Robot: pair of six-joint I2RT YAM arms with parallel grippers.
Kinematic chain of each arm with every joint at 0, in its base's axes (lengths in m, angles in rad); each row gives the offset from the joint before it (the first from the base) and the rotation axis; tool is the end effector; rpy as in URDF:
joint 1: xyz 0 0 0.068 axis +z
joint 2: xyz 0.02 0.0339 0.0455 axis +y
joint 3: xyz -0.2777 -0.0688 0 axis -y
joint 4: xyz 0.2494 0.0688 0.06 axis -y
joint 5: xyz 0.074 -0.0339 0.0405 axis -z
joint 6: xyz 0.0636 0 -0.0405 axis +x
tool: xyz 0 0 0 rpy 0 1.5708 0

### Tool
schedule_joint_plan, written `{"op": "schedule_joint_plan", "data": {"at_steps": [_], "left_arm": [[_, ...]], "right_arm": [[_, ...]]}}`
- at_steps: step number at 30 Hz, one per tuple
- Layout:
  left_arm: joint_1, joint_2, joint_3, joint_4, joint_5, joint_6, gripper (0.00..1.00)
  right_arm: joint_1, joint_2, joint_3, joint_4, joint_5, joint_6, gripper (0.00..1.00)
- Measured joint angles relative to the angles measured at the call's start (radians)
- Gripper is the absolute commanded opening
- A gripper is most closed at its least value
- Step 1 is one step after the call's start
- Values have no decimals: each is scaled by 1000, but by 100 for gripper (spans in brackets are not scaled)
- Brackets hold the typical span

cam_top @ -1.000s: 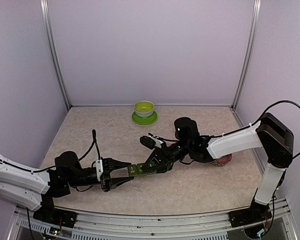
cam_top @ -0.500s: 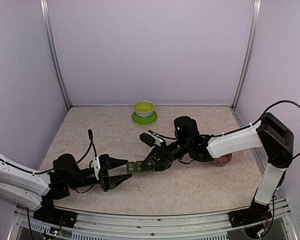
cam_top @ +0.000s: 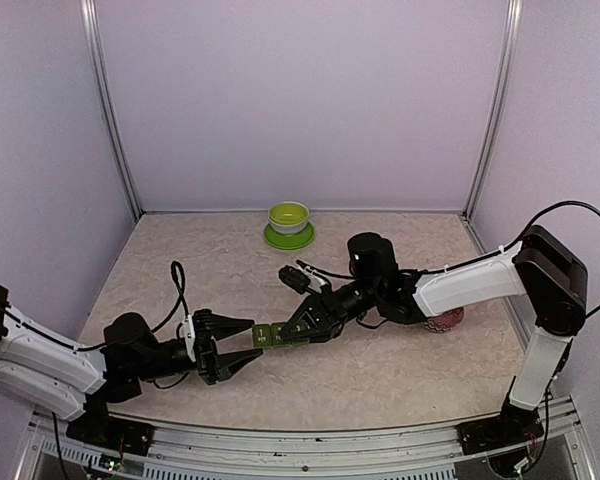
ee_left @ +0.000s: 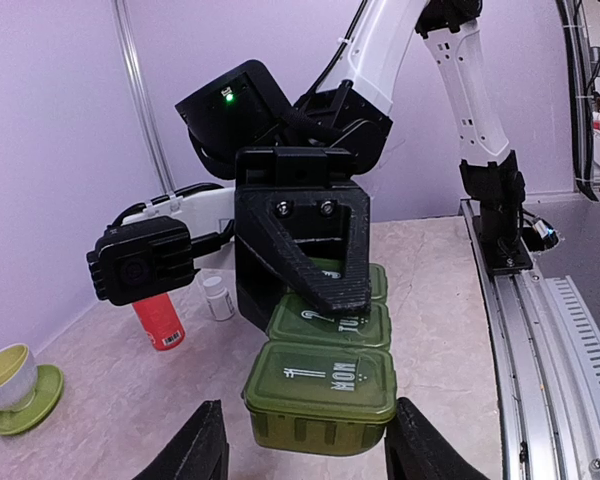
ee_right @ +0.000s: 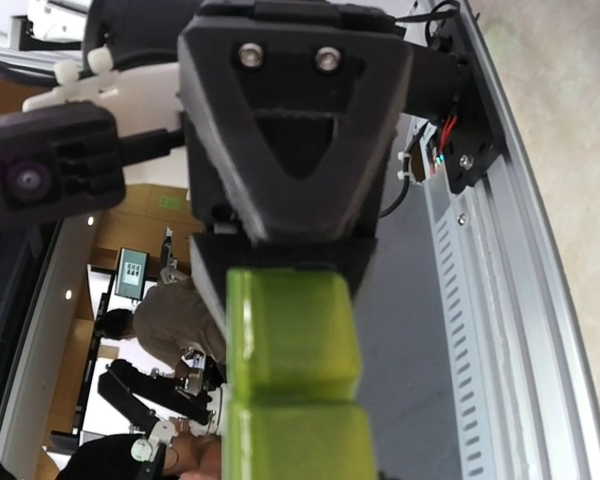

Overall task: Sort the pills into containers
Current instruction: Open the lid of the pill container.

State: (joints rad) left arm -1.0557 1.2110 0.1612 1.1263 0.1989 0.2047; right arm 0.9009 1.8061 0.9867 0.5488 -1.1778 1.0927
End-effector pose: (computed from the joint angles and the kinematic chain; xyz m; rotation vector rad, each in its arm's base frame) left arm 0.1045 -0.2101 0.1974 1.0444 1.1495 -0.8284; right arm 0.1983 0.3450 0.2160 0.8028 -2.0453 -1.9614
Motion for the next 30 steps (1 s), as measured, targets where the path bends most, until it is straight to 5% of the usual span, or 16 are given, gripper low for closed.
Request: {"op": "schedule_joint_plan", "data": {"at_steps": [10, 19, 25, 30], "left_arm": [[0, 70, 1, 88, 39, 11, 56], [-6, 35, 56, 43, 100, 69, 50], [-8, 31, 61, 3, 116, 98, 63], [-10, -18, 90, -125, 126, 147, 65]], "right_arm": [[0, 0, 0, -11, -27, 0, 20], [0, 0, 0, -71, -29, -2, 20], [0, 0, -1, -51, -33, 19, 20], [0, 0, -2, -25, -35, 40, 20]]}}
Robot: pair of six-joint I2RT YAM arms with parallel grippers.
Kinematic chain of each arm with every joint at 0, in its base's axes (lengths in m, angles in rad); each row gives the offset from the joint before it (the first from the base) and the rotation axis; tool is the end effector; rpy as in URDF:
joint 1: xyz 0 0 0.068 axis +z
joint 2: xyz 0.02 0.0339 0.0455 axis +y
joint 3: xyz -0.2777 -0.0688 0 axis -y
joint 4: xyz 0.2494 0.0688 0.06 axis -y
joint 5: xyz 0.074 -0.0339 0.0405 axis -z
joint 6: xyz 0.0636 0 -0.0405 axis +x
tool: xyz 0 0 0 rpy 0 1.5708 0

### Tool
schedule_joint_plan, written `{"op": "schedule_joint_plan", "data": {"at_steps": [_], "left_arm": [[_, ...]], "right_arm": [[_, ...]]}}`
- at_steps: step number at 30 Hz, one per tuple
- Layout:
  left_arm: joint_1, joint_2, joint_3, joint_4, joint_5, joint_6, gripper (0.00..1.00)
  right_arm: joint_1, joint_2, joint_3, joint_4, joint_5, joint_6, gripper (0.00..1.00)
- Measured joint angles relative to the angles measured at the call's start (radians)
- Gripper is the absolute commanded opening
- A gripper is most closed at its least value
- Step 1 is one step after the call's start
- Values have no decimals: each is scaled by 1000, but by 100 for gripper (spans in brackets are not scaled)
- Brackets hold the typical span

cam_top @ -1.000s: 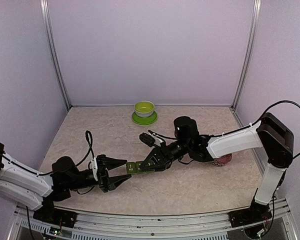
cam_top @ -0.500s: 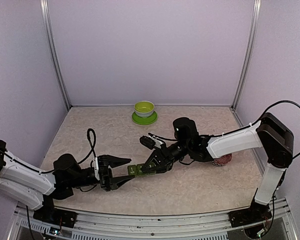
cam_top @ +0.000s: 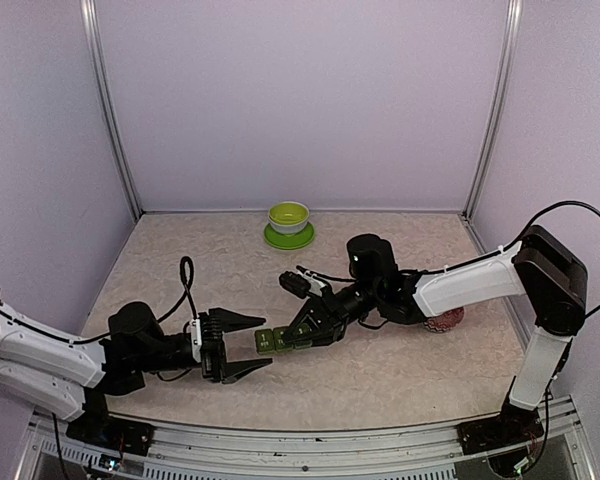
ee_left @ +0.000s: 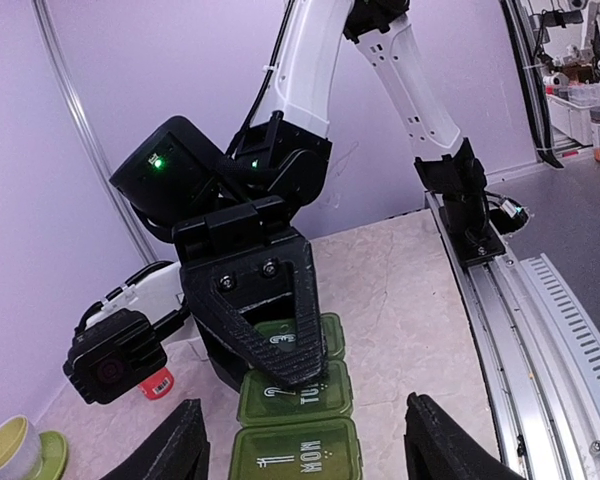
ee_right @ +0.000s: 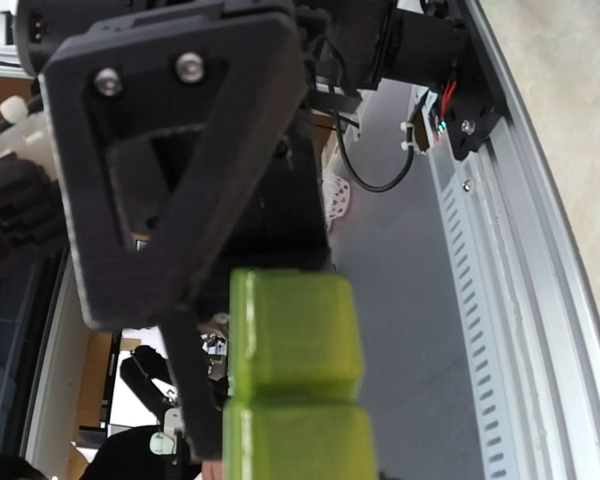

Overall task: Sort the pills into containers
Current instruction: Open the lid of the pill container.

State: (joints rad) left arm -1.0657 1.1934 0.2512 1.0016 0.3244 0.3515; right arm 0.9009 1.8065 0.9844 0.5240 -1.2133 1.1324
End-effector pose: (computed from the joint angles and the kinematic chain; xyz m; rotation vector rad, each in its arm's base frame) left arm 0.1017 -0.2259 0.2132 1.2110 1.0000 -0.8112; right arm 0.1958 0.3432 0.2134 0.7548 -2.0172 -1.9041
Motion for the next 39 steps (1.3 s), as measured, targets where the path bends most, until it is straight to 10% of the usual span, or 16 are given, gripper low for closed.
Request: {"op": "schedule_joint_plan", "data": {"at_steps": [25, 39], "left_arm": [[-1, -35, 14, -113, -15, 60, 29], [-1, -11, 19, -127, -28, 13, 31]], "right_arm": [[0, 0, -11, 32, -18, 40, 20], [-13, 0, 19, -134, -7, -85, 19]]}}
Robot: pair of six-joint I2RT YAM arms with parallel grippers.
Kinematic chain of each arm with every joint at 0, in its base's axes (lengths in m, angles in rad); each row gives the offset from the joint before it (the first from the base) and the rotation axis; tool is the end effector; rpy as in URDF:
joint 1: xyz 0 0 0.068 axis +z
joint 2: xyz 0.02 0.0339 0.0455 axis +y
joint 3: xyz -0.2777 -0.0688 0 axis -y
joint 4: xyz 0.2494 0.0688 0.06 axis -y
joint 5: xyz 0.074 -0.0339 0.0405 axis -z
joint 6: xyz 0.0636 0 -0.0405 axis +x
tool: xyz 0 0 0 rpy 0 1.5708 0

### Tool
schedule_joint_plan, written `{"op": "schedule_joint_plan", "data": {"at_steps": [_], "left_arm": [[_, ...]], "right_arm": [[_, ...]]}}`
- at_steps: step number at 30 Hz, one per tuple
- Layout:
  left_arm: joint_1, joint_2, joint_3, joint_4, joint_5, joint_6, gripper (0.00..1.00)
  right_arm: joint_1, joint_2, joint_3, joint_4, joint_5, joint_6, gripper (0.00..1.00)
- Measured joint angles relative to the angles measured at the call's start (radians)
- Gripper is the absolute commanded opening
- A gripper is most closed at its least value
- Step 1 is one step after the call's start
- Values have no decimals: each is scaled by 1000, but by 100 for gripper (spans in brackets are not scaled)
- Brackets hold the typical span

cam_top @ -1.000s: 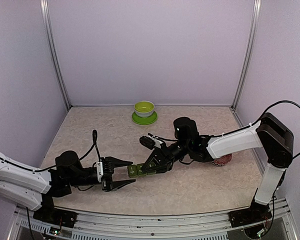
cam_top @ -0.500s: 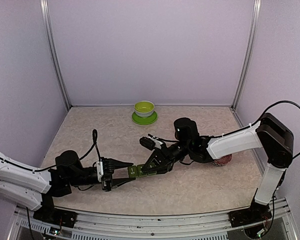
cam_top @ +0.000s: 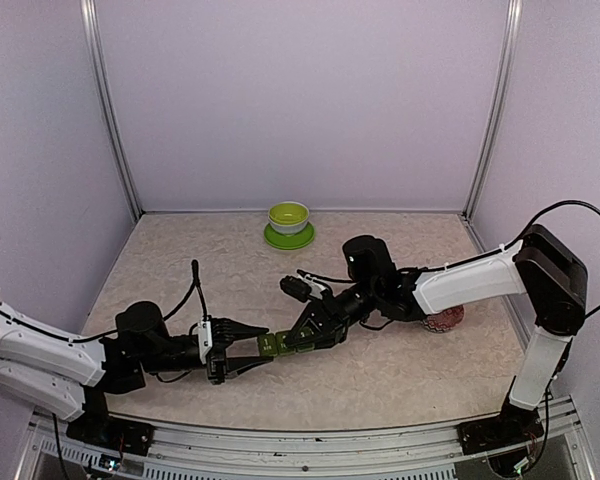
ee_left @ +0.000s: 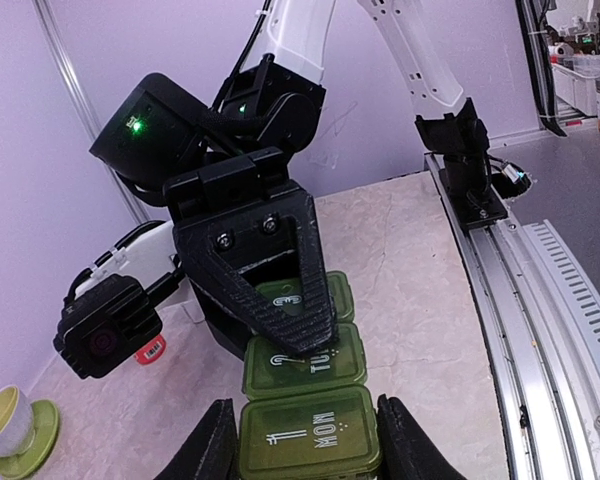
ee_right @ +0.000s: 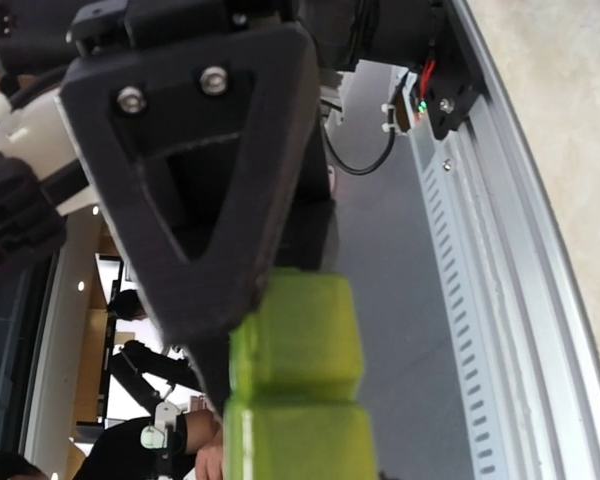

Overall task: Sort the pills into containers
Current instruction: Open the lid of the pill container.

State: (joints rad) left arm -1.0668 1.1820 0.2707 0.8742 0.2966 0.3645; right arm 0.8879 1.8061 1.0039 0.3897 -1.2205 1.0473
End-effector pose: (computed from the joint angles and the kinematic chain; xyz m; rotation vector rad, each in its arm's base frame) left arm 0.1043 -0.2276 0.2051 1.2586 1.0866 -0.7764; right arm 0.1992 0.3395 0.2075 0.7453 -2.0468 -1.8527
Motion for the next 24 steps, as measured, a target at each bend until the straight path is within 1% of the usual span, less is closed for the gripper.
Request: {"op": "schedule_joint_plan", "data": {"at_steps": [6, 12, 21, 22, 24], "left_arm": [[16, 20, 2, 10, 16, -50, 31], [62, 24, 2, 37, 72, -106, 44], [97, 38, 4, 84, 118, -235, 49], [102, 40, 7, 97, 124, -248, 51], [109, 45, 14, 116, 132, -265, 57]], "right_arm": [[-5, 0, 2, -35, 7, -13, 19], [-7, -2, 28, -71, 21, -33, 19], [-10, -6, 32, -100, 58, -115, 19], [-12, -6, 32, -109, 64, -121, 19], [-16, -6, 32, -118, 73, -132, 19]]}}
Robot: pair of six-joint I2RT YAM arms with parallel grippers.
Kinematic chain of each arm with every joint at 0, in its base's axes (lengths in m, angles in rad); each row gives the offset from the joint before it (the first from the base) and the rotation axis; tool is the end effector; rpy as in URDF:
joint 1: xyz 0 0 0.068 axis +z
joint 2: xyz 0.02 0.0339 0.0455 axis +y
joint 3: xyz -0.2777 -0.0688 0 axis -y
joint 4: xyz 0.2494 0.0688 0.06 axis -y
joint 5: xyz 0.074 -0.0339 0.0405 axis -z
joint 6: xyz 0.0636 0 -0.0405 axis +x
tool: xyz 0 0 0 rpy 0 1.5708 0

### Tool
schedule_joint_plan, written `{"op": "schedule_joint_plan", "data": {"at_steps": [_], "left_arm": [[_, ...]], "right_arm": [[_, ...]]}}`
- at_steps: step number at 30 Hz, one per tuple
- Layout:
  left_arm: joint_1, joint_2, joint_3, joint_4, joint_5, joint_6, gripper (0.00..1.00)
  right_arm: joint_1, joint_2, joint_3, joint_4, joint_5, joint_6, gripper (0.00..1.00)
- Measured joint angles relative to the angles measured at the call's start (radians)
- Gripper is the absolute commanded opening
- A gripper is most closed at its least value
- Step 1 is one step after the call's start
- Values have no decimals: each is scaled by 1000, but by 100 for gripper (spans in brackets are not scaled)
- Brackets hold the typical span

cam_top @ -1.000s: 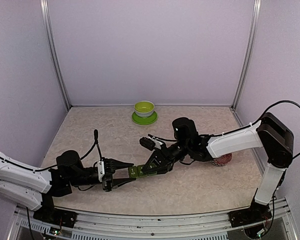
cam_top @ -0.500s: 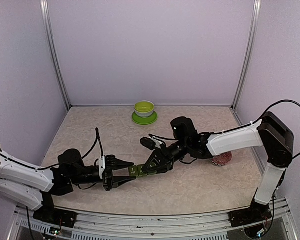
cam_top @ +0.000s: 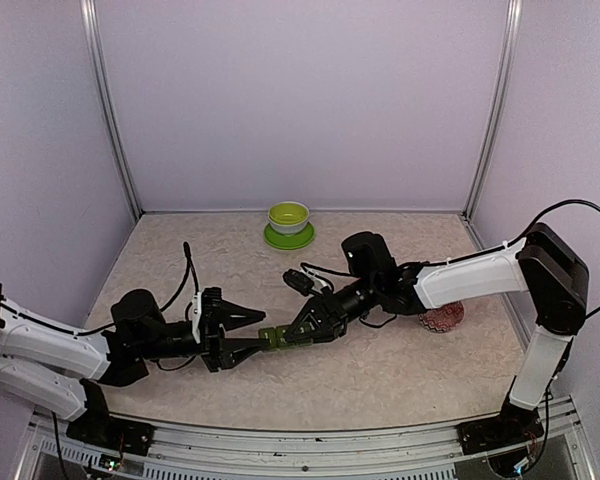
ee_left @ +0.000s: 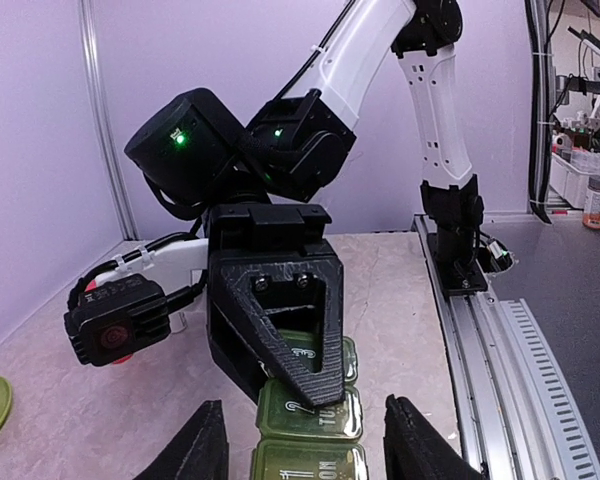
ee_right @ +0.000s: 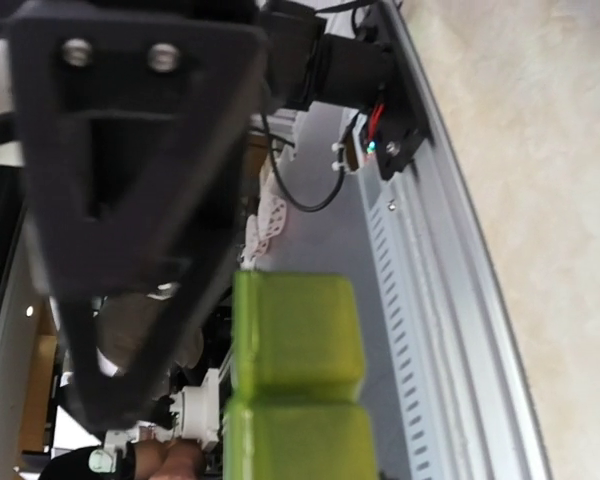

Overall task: Sort the pills into containers
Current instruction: Open the lid of the pill container.

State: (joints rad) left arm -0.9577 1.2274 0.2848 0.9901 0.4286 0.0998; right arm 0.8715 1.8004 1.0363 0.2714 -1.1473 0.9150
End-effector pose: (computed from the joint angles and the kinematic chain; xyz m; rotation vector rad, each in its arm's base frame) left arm 0.1241 -0.2224 0.2147 1.1048 1.1785 -0.9986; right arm 0.2086 0.3381 0.2073 0.7803 -2.1575 -1.8641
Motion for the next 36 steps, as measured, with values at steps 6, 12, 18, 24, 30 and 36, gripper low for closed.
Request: {"op": "schedule_joint_plan", "data": {"at_steps": [6, 12, 18, 24, 30, 36], "left_arm": [[3, -30, 2, -31, 8, 39, 79], [2, -110, -9, -81, 9, 156, 76], [-35, -90, -2, -176, -7, 262, 67], [-54, -54, 18, -199, -34, 303, 54], [-57, -54, 18, -198, -43, 305, 55], [-61, -57, 12, -181, -49, 303, 67]], "right_arm": [[-3, 0, -1, 8, -5, 19, 19], [-3, -24, -1, 40, -43, 56, 19], [-3, -32, -1, 53, -72, 74, 20], [-3, -32, -1, 47, -96, 73, 20], [-3, -32, -1, 47, -108, 69, 20], [-3, -32, -2, 48, -109, 66, 20]]}}
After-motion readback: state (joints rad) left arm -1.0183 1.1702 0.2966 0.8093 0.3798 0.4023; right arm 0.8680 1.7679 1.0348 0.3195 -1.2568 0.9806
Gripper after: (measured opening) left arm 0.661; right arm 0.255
